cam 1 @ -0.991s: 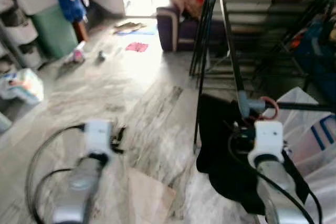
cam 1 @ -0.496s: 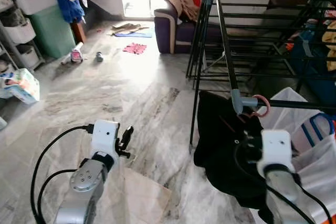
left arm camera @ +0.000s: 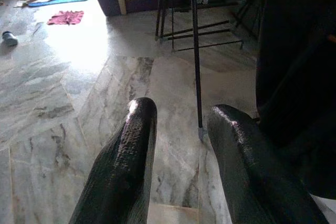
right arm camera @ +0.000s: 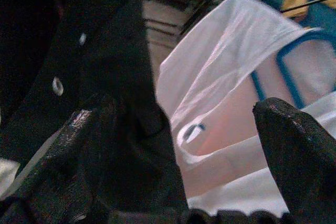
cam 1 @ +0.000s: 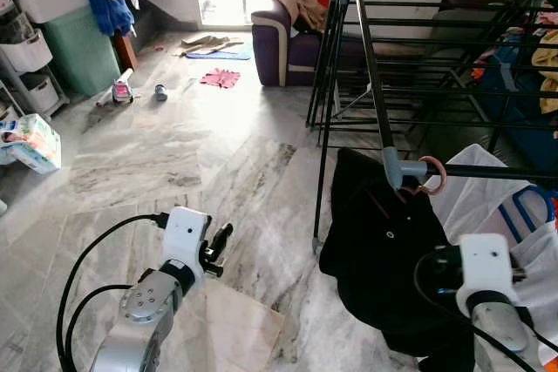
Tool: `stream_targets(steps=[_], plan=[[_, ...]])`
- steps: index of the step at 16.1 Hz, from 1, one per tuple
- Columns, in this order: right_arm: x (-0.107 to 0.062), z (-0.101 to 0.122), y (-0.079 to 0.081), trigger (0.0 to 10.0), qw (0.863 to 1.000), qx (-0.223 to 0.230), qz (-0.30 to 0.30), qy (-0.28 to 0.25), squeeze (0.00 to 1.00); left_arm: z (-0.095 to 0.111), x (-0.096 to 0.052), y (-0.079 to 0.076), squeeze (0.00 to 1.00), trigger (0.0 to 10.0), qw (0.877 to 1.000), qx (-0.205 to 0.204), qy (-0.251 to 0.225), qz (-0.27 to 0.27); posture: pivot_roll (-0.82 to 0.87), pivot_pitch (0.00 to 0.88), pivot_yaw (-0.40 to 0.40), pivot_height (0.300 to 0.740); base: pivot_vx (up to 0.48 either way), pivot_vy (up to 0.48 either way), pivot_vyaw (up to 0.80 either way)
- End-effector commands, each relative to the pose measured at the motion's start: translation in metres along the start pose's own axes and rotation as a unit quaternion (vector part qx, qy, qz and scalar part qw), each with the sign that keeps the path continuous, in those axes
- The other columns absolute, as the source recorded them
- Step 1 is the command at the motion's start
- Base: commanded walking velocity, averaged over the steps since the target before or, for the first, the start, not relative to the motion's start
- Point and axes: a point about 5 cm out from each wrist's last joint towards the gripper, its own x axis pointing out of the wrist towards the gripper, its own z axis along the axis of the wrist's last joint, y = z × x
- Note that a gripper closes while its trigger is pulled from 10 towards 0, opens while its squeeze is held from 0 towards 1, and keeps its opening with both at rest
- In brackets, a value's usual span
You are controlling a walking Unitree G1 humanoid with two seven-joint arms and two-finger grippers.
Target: Hang hanger
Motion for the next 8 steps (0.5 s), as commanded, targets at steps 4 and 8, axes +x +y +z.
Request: stream_targets(steps=[4,8], plan=[[0.018,-0.012,0.000,10.0,0.996,0.009,0.080,0.044,0.00,0.003,0.000,0.002,0.00,10.0,1.000,0.009,0.004,-0.002,-0.05,0.009,0.008,0.740,0.000,0.000,0.00],[0.038,-0.009,0.007,0.0,0.992,0.041,0.114,0.047,0.00,0.002,-0.001,0.003,0.00,10.0,1.000,0.011,0.009,0.005,-0.04,0.011,0.006,0.740,0.000,0.000,0.00]])
